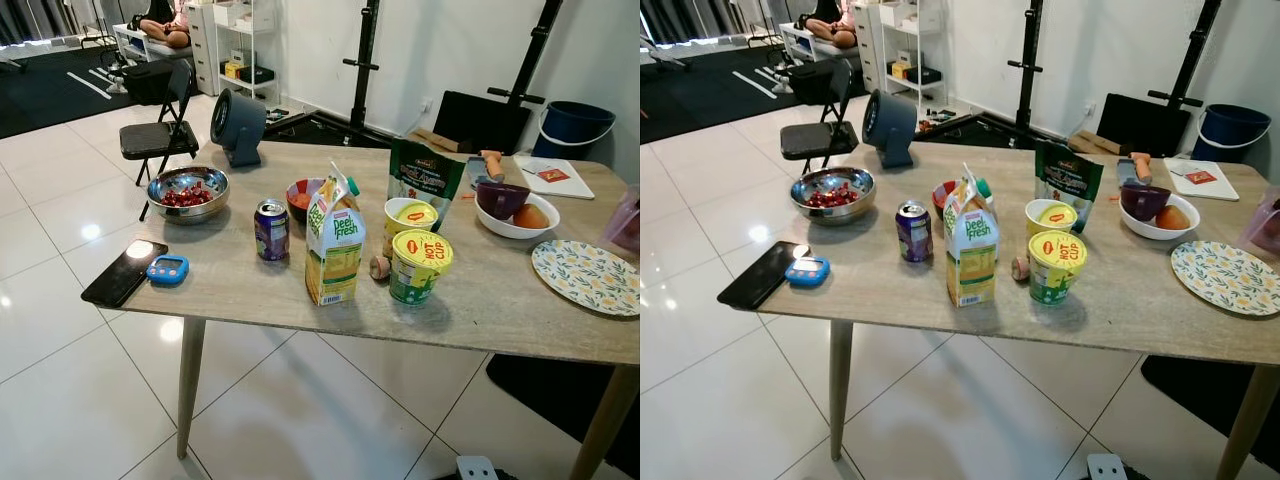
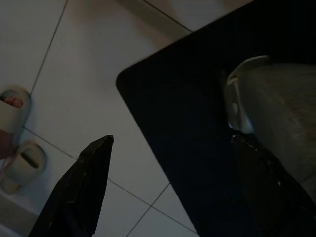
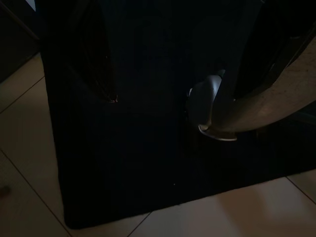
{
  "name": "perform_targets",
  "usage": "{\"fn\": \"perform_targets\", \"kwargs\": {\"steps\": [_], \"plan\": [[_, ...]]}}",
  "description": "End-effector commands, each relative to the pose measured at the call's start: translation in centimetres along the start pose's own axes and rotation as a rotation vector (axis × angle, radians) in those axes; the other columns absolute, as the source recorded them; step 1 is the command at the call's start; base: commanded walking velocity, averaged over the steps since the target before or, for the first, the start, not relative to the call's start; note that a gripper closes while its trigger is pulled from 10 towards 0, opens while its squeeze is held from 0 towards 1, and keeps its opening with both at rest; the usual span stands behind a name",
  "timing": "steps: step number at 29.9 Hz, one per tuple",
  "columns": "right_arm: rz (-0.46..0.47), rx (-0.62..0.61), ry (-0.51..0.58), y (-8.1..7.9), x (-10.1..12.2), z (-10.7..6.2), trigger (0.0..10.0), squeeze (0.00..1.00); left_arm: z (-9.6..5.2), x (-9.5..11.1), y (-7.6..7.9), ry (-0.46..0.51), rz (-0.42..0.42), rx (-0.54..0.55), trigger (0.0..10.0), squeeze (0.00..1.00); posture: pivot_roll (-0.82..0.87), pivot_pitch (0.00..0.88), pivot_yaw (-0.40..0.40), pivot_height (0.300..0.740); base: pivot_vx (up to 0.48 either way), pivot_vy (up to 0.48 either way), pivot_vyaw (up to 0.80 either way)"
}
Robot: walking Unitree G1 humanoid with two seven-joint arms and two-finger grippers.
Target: Restocking fridge
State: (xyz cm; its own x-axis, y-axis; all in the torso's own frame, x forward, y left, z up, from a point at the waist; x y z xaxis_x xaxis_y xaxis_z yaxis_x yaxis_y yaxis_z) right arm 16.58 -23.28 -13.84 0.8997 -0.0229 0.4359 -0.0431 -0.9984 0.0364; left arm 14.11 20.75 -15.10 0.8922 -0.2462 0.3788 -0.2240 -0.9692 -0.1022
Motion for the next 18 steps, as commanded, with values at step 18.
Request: {"fn": "perform_targets", "kwargs": {"steps": [18], "plan": [[-0.011, 0.001, -0.005, 0.08, -0.01, -0.01, 10.0, 0.00, 0.14, 0.05, 0.95, -0.010, -0.008, -0.015, 10.0, 0.00, -0.03, 0.000, -0.006, 0.740, 0.000, -0.415, 0.00]]}}
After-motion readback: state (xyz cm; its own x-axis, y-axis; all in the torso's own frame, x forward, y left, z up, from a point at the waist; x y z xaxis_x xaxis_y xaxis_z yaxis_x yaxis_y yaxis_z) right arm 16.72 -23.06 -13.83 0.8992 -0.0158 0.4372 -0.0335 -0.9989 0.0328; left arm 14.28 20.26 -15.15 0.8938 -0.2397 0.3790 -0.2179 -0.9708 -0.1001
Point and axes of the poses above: a point about 5 cm out from each wrist's last joint towards the gripper, its own z axis pointing out of the wrist towards the gripper, its own x axis along the axis of the wrist's last joint, y = z × x, the point moved 5 cm from there along z, pointing out of the wrist towards the gripper
